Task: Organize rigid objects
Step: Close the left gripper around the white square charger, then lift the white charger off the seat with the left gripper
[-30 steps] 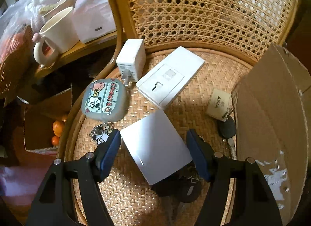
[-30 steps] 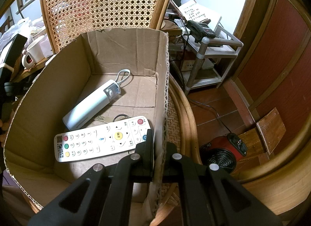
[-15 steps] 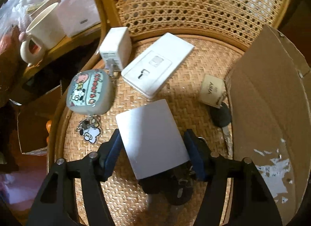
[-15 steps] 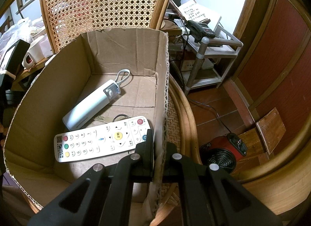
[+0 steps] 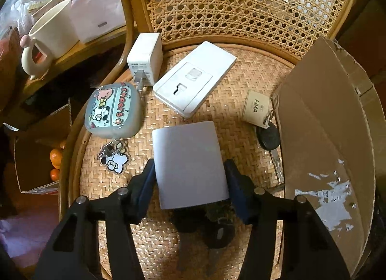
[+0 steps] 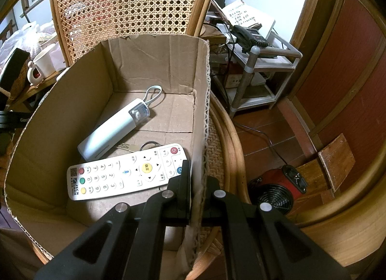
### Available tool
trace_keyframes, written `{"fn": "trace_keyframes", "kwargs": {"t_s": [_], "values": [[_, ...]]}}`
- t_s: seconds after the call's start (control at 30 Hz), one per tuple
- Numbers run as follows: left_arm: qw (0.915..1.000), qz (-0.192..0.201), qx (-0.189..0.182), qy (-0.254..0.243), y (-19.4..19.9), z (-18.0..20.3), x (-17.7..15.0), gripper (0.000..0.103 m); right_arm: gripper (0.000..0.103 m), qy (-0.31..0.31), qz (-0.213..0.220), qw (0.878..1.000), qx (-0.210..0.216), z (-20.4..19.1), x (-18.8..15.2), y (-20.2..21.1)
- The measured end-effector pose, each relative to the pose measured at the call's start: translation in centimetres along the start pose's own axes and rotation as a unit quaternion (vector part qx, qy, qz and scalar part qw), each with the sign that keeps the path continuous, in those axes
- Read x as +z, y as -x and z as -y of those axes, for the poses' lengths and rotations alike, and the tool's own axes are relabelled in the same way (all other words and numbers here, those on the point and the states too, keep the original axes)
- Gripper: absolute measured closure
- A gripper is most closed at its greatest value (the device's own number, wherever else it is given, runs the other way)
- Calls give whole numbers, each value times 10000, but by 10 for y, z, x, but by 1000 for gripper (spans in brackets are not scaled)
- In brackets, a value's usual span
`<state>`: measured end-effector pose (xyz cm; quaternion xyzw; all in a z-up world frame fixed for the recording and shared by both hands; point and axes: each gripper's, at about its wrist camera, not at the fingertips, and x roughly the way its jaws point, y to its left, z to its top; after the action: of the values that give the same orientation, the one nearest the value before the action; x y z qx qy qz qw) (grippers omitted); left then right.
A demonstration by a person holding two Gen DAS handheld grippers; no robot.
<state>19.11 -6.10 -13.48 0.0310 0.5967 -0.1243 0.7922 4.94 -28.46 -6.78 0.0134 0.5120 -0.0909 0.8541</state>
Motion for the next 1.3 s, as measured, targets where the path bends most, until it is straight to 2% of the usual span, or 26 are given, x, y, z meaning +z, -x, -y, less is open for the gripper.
{"fn": "trace_keyframes", "kwargs": {"t_s": [0.3, 0.63, 1.0, 1.3], "values": [[9997, -80, -205, 58, 2, -8, 0, 49, 97, 3, 1, 10000, 2, 0, 0, 0], [9998, 174, 27, 129, 13, -11, 1, 51, 97, 1, 1, 10000, 1, -1, 0, 0], [9991, 207, 331, 165, 3, -11, 4, 52, 97, 0, 0, 10000, 0, 0, 0, 0], [9970, 260, 299, 667, -1, -16, 11, 52, 97, -1, 0, 10000, 4, 0, 0, 0]]}}
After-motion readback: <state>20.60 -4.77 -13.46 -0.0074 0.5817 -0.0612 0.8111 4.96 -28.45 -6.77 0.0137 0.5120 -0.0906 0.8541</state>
